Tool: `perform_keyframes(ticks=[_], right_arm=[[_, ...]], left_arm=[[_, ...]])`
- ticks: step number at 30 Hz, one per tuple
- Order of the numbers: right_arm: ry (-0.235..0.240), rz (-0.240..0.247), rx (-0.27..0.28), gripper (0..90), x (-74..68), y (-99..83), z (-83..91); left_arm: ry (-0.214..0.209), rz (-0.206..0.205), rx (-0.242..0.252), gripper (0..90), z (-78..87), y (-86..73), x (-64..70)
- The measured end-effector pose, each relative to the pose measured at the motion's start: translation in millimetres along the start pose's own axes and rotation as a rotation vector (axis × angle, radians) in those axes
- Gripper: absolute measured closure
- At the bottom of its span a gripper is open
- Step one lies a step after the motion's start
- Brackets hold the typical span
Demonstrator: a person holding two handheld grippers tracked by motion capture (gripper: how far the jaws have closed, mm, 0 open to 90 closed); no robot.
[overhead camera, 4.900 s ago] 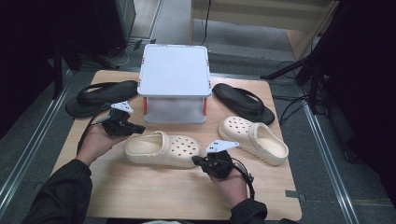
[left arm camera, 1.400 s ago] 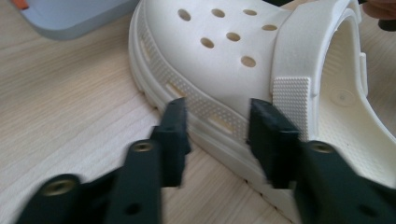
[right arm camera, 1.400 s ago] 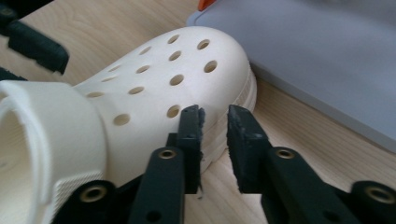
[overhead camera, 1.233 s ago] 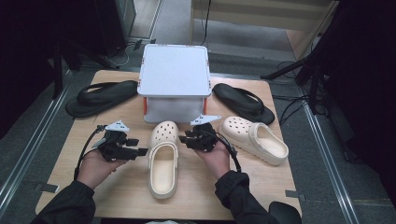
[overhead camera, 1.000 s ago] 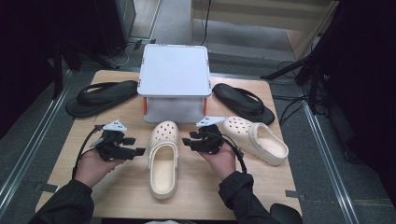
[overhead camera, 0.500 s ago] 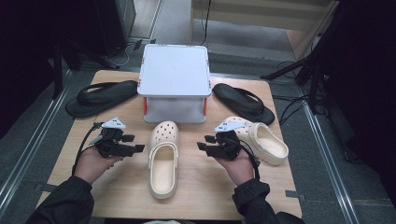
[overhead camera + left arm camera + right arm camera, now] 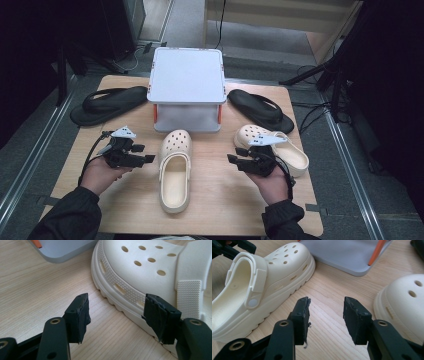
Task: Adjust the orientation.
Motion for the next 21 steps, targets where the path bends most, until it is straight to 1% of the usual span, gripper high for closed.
perform_keyframes(ticks=[1,2,3,4,6,7,8,10,12,13,15,18,21], right_arm=[[-0.001,-0.004,0.001,57.3,0.7,-0.8,2.5],[-0.004,0.004,0.007,57.5,2.3,-1.1,4.4],[-0.006,0.003,0.006,57.5,3.2,-2.1,6.6],[-0.006,0.003,0.006,57.5,3.2,-2.1,6.6],[-0.022,-0.001,0.002,57.6,7.9,-5.5,13.5],[-0.022,-0.001,0.002,57.6,7.9,-5.5,13.5],[-0.024,-0.002,0.002,57.6,9.1,-6.1,15.3],[-0.038,-0.01,0.008,57.6,14.3,-8.0,20.9],[-0.048,-0.019,0.014,57.9,18.7,-9.6,25.7],[-0.061,-0.03,0.019,57.9,24.4,-11.9,31.9],[-0.065,-0.033,0.02,57.9,26.2,-12.7,33.9],[-0.089,-0.039,0.021,57.9,35.7,-16.9,42.9],[-0.109,-0.048,0.021,58.1,45.4,-20.3,51.1]], left_arm=[[0.0,0.0,0.0,37.5,0.0,0.0,0.0],[0.001,0.002,-0.001,37.5,-0.3,0.1,-1.1],[0.001,0.016,0.008,37.5,-1.0,0.9,-3.7],[0.001,0.016,0.008,37.4,-1.0,0.9,-3.7],[0.001,0.032,0.014,37.3,-1.0,1.7,-7.1],[0.001,0.035,0.012,37.3,-0.9,1.9,-8.1],[0.005,0.033,-0.002,37.2,-0.9,2.2,-9.9],[0.022,0.024,0.002,37.0,-1.2,3.0,-12.4],[0.015,0.028,-0.004,37.0,-1.3,2.8,-13.5],[0.017,0.027,-0.003,37.1,-1.5,3.0,-14.3],[0.019,0.026,-0.002,37.0,-1.6,3.3,-14.5],[0.017,0.016,-0.007,37.0,-1.1,3.3,-13.8],[0.016,0.017,-0.006,37.0,-1.4,3.2,-13.0]])
Point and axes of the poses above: each handheld gripper's, and its own axes: z roughly backward along the jaws, y roughly out of its top, x roughly to its right, the point moved 9 cm from there along -z, roughly forward along the jaws, and after that the axes turned 2 degrees about z, right-handed, at the moved point
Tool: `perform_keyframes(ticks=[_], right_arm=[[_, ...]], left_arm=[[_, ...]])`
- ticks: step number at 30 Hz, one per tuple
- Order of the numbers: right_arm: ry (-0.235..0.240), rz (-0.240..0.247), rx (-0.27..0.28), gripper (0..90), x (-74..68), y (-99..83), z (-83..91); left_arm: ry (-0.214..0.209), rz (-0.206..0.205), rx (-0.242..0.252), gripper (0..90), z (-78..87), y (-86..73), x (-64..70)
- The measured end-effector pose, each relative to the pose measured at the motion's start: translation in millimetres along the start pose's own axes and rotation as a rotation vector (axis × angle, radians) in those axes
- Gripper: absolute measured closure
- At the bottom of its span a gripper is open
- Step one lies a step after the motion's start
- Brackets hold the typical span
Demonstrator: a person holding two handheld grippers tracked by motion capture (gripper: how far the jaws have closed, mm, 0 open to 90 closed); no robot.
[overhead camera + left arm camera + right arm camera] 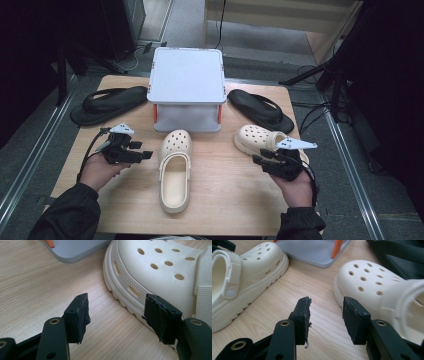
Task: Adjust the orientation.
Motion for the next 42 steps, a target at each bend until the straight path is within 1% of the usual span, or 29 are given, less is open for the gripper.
perform_keyframes(ticks=[1,2,3,4,6,9,10,11,13,15,16,17,19,22,25,26,27,28,31,34,37,38,39,40,42], right_arm=[[-0.011,-0.009,0.0,58.2,7.2,-1.9,4.2],[-0.011,-0.009,0.0,58.2,7.2,-1.9,4.2],[-0.014,-0.009,0.002,58.2,10.1,-2.5,5.5],[-0.017,-0.018,-0.002,58.2,14.0,-4.0,7.9],[-0.028,-0.02,-0.007,58.2,20.1,-6.1,10.6],[-0.044,-0.021,-0.012,58.2,30.2,-9.2,14.1],[-0.052,-0.027,-0.013,58.1,36.3,-10.8,15.4],[-0.052,-0.027,-0.013,58.1,36.3,-10.8,15.4],[-0.061,-0.028,-0.016,57.9,42.6,-12.2,16.8],[-0.06,-0.035,-0.012,57.4,48.3,-12.9,17.1],[-0.065,-0.037,-0.016,57.1,53.4,-13.6,16.2],[-0.065,-0.037,-0.016,57.1,53.4,-13.6,16.2],[-0.066,-0.034,-0.018,57.1,57.6,-13.8,13.8],[-0.063,-0.044,-0.029,57.1,64.2,-14.5,7.8],[-0.052,-0.045,-0.037,57.0,67.4,-14.3,1.9],[-0.043,-0.04,-0.045,56.9,68.6,-13.7,-3.5],[-0.043,-0.04,-0.045,56.9,68.6,-13.7,-3.5],[-0.042,-0.041,-0.053,56.9,68.7,-13.9,-5.2],[-0.03,-0.02,-0.079,57.4,69.9,-13.6,-16.1],[-0.022,-0.022,-0.086,58.4,70.3,-12.8,-20.1],[-0.014,-0.013,-0.097,61.9,71.7,-11.3,-26.5],[-0.009,-0.014,-0.101,64.6,71.7,-10.8,-28.1],[-0.002,-0.011,-0.104,66.6,71.5,-10.2,-29.6],[0.022,-0.005,-0.103,71.8,69.8,-8.2,-30.9],[0.02,-0.005,-0.104,72.9,69.7,-7.4,-31.0]], left_arm=[[-0.002,0.0,-0.001,37.0,0.0,0.0,0.1],[-0.001,-0.001,-0.001,37.0,-0.1,0.0,0.1],[0.0,-0.003,-0.001,37.0,-0.2,0.1,0.2],[-0.001,-0.007,0.0,37.0,-0.5,0.2,0.2],[-0.005,-0.007,-0.002,37.0,-0.9,0.0,1.1],[-0.007,-0.023,0.001,37.4,-0.6,0.6,3.6],[-0.007,-0.028,0.003,37.4,-0.7,1.1,4.2],[-0.008,-0.032,0.003,37.4,-0.5,1.2,4.5],[-0.009,-0.034,0.0,37.5,-0.5,0.9,5.6],[-0.013,-0.032,0.001,37.4,-0.5,0.8,6.0],[-0.013,-0.032,0.0,37.4,-0.1,0.3,6.0],[-0.013,-0.032,0.0,37.5,-0.1,0.3,6.0],[-0.012,-0.035,0.005,37.7,1.0,-0.3,6.5],[-0.014,-0.036,0.008,37.8,2.5,-2.0,7.9],[-0.01,-0.034,0.007,37.8,3.3,-4.8,8.7],[-0.012,-0.035,0.005,37.8,3.8,-5.9,8.8],[-0.009,-0.04,0.002,37.8,4.5,-6.7,8.2],[-0.009,-0.035,0.001,37.8,4.9,-7.6,8.6],[-0.003,-0.033,0.01,37.9,7.1,-10.2,8.4],[0.004,-0.031,0.011,38.1,9.8,-13.1,7.3],[0.01,-0.022,0.014,38.1,12.0,-16.1,6.5],[0.009,-0.026,0.01,38.1,13.0,-17.4,6.0],[0.012,-0.017,0.016,38.1,13.4,-18.0,6.1],[0.018,-0.014,0.019,38.2,15.1,-19.2,5.2],[0.019,-0.011,0.019,38.1,16.3,-20.1,4.8]])
Point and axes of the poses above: each handheld gripper's, and its own axes: z roughly backward along the jaws, y roughly out of its top, x roughly to its right, the point moved 9 cm from there along -z, roughly forward along the jaws, and after that the axes turned 2 degrees about z, right-handed, at the moved point
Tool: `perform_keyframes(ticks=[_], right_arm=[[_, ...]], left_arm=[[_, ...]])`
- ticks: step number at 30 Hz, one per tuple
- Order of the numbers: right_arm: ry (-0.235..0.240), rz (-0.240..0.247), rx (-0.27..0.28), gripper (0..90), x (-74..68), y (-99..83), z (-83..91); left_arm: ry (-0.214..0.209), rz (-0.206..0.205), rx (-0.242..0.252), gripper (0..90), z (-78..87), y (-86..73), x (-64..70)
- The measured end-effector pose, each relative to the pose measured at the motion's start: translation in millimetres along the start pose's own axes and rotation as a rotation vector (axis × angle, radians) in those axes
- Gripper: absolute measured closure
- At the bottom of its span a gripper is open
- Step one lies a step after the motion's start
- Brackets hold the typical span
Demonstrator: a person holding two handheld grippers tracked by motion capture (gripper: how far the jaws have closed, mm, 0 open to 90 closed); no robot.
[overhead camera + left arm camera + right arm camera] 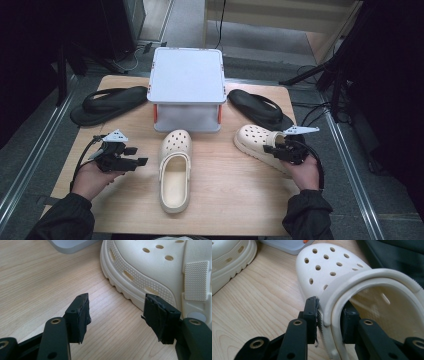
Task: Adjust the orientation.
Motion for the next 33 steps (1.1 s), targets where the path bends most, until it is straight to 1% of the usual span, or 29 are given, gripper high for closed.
perform_keyframes(ticks=[4,7,11,14,15,16,19,23,26,28,30,32,33], right_arm=[[0.006,0.015,-0.023,75.8,-2.1,2.5,0.0],[0.008,0.014,-0.026,76.5,-2.7,4.2,0.3],[0.006,0.02,-0.019,76.7,-6.6,9.5,3.2],[0.007,0.034,-0.008,76.8,-14.0,15.0,5.4],[0.012,0.038,0.001,76.9,-18.6,18.4,6.4],[0.012,0.038,0.001,76.9,-18.6,18.4,6.4],[0.034,0.036,0.019,76.8,-27.8,24.4,7.0],[0.043,0.049,0.024,76.8,-38.6,29.7,5.5],[0.05,0.057,0.019,76.8,-49.5,33.9,0.2],[0.054,0.055,0.018,76.7,-51.3,34.6,-1.0],[0.066,0.057,0.018,76.7,-56.8,36.5,-4.1],[0.076,0.067,0.019,76.7,-65.9,40.0,-8.9],[0.076,0.067,0.019,76.7,-65.9,40.0,-8.9]], left_arm=[[0.008,0.005,0.003,38.2,2.0,-2.1,-1.0],[0.006,0.007,-0.004,38.1,2.5,-3.6,-1.2],[0.011,0.008,0.001,38.1,3.2,-4.3,-1.8],[0.012,0.008,0.0,38.1,3.5,-4.6,-2.1],[0.012,0.008,0.0,38.1,3.5,-4.7,-2.0],[0.013,0.008,0.002,38.1,3.3,-4.6,-2.0],[0.014,0.007,-0.001,38.1,3.3,-5.0,-1.5],[0.015,0.008,-0.002,38.1,3.6,-5.7,-1.4],[0.021,0.012,0.005,38.1,3.7,-5.8,-1.4],[0.022,0.008,0.004,38.1,4.7,-6.1,-1.8],[0.019,0.009,0.004,38.1,5.3,-6.5,-1.6],[0.021,0.009,0.002,38.1,5.5,-7.1,-1.8],[0.023,0.009,0.002,38.1,5.6,-7.4,-1.8]])
Point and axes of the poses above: each handheld gripper's, and its own axes: z roughly backward along the jaws, y roughly out of its top, x roughly to its right, the point moved 9 cm from there along -z, roughly forward along the jaws, and after that the axes turned 2 degrees about z, right-handed, at the moved point
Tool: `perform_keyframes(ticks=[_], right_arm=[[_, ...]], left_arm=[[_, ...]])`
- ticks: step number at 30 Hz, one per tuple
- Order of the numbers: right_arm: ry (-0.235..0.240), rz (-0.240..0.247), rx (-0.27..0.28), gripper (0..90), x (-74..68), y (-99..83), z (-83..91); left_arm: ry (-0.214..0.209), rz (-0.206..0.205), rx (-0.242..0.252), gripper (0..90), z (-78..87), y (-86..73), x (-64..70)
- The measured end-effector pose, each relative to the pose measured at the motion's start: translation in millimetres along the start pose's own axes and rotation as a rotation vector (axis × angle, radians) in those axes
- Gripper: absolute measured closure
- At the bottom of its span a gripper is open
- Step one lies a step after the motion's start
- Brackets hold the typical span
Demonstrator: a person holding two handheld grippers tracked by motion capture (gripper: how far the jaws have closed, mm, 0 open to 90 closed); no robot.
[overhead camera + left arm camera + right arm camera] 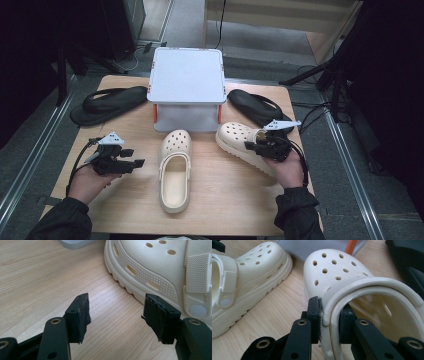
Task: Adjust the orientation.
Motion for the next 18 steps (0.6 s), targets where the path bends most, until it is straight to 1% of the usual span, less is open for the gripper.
perform_keyframes(ticks=[6,10,12,18], right_arm=[[0.014,0.028,-0.008,76.6,-16.9,7.4,-13.8],[0.019,0.029,-0.019,76.6,-26.6,11.2,-24.2],[0.024,0.039,-0.022,76.5,-31.4,13.2,-30.1],[0.033,0.051,-0.028,76.4,-38.4,15.3,-37.5]], left_arm=[[0.006,0.002,0.003,38.1,0.5,-1.8,-0.3],[0.003,0.004,-0.004,38.1,0.9,-3.4,0.1],[0.006,0.002,-0.005,38.1,1.7,-4.6,-0.6],[0.01,0.008,-0.001,38.1,2.7,-5.9,-1.2]])
Point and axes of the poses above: each handheld gripper's, and its own axes: z roughly backward along the jaws, y roughly out of its top, x roughly to its right, the point moved 9 cm from there along -z, roughly forward along the jaws, and after that the axes turned 2 degrees about z, right-handed, at the moved point
